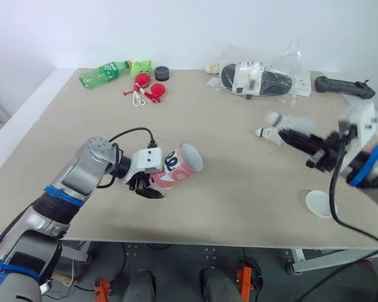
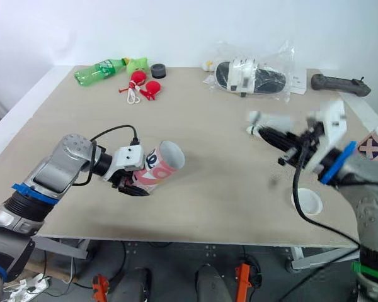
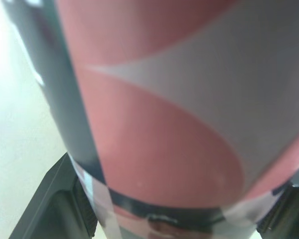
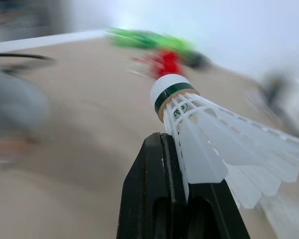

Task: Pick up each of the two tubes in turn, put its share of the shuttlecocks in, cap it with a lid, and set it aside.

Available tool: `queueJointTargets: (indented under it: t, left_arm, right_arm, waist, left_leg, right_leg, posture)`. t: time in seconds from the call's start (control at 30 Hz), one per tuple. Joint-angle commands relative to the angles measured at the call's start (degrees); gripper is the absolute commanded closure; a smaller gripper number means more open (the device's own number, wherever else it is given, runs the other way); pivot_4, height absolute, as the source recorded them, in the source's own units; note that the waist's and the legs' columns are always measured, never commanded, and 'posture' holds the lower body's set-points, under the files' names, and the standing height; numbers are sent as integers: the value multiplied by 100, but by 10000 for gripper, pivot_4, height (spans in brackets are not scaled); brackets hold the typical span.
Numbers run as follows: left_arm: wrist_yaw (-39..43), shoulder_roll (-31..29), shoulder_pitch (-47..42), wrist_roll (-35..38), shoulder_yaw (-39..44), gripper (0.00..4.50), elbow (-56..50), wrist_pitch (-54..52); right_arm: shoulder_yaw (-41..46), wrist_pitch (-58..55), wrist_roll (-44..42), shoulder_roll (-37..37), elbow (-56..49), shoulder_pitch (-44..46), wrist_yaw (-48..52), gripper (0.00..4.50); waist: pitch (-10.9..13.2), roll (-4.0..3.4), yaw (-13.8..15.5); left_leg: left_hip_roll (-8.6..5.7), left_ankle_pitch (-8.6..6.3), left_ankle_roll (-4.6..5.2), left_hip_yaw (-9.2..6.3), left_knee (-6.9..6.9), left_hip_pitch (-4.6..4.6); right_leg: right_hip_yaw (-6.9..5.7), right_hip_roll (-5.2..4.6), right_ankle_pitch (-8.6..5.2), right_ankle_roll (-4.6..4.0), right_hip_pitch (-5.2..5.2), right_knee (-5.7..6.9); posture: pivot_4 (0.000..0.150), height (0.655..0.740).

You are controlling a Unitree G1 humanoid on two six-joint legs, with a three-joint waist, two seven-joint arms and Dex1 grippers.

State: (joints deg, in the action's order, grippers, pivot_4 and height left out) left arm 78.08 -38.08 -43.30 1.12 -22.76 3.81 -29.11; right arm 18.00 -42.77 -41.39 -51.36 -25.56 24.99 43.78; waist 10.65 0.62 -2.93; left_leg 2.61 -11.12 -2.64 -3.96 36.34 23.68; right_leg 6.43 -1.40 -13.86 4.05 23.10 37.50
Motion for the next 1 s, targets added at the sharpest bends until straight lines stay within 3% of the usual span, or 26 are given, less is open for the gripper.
queueJointTargets:
  t: [0.03, 0.27, 0.47, 0.53, 0.8, 1.0]
  left_arm:
    - [85, 66, -2, 5, -168, 13514, 59, 11]
    - [90, 70, 20, -9, -139, 13514, -9, -56]
    - [72, 52, 65, -11, -110, 13514, -82, -107]
    - [58, 63, 68, -11, -111, 13514, -91, -122]
    - [35, 74, 79, -4, -109, 13514, -107, -147]
    - [14, 67, 103, 8, -90, 13514, -135, -171]
  right_arm:
    - [-1119, -51, 225, -212, -316, 808, 440, 44251]
    - [-2703, 432, 1199, -227, -276, 1573, 1208, 44251]
    - [-3195, 732, 1741, -141, -135, 1675, 1583, 44251]
    - [-3248, 758, 1811, -15, -95, 1739, 1614, 37573]
    - [-2984, 590, 1671, 331, -51, 1900, 1638, 560]
    - [-1919, 10, 921, 386, 151, 1920, 1362, 560]
  waist:
    - [0, 2, 14]
    - [0, 2, 45]
    - [0, 2, 44]
    - [0, 2, 36]
    - [0, 2, 42]
    - [0, 2, 44]
  left_leg:
    - [2, 0, 0, 0, 0, -1]
    - [-2, -1, -1, 0, 0, 39]
    - [-1, -5, 7, -2, 1, 41]
    - [-1, -5, 7, -1, 2, 39]
    - [0, -5, 7, -2, 3, 38]
    - [1, -5, 7, -4, 2, 39]
  right_leg:
    - [0, 1, -1, -1, 0, 0]
    - [-4, -6, -3, 32, 23, -5]
    - [-9, -5, -7, 29, 24, -4]
    - [-9, -5, -4, 28, 24, -4]
    - [-9, -3, -2, 28, 23, -2]
    - [-11, -4, -1, 27, 22, -1]
  posture:
    - [1500, 7400]
    - [1500, 7400]
    - [1500, 7400]
    - [1500, 7400]
    - [1500, 7400]
    - [1500, 7400]
